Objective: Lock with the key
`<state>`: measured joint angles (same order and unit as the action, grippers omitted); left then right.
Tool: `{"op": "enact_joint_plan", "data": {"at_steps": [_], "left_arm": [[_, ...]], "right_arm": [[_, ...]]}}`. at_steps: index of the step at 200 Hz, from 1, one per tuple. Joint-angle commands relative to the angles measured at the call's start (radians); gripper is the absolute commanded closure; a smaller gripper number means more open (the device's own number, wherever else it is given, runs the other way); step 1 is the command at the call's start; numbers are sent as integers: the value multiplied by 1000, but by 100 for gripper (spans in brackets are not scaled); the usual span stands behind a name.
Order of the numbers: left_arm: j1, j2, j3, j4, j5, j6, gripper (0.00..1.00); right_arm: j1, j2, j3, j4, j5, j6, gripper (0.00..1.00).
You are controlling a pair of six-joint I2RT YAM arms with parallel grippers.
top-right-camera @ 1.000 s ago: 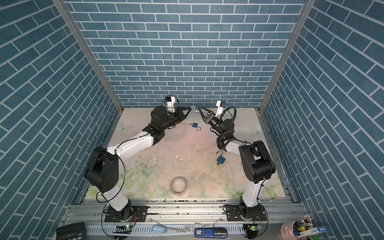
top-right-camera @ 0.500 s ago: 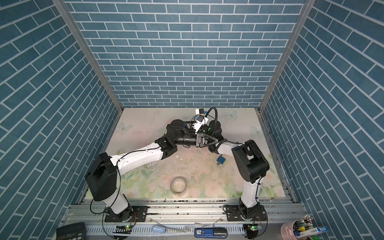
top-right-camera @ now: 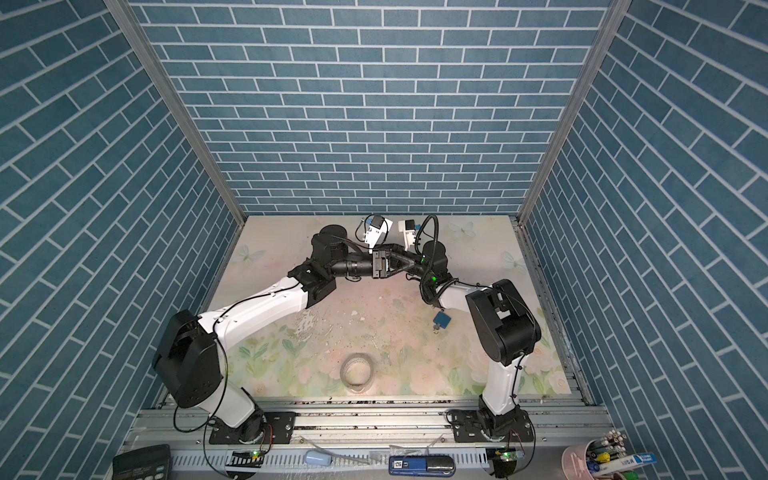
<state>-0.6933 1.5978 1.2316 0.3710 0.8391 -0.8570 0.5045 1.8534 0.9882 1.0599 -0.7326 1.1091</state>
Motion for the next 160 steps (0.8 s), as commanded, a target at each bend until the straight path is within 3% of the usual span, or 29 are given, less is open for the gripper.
{"op": "enact_joint_plan", "data": {"at_steps": [1,40,85,110,128,160], "left_arm": [[40,-36,-61,-60,-17,41,100],[73,-94,-103,-282,-148,143,100],[79,-78,-140,-265,-193,128,100],[97,-63,-165,-216,-208,94,88],[107,-51,-172,-201,-217,80,70],[123,-33,-173,-145,-237,37,57]], "right_arm": [[-16,-35,27,-11,25,-60,100],[-32,-48,15,-10,77,-74,100],[-32,-20,21,71,100,-26,100],[-32,-11,14,108,108,-5,100],[-32,-17,6,116,108,-5,100],[-32,-25,-13,136,118,5,100]]}}
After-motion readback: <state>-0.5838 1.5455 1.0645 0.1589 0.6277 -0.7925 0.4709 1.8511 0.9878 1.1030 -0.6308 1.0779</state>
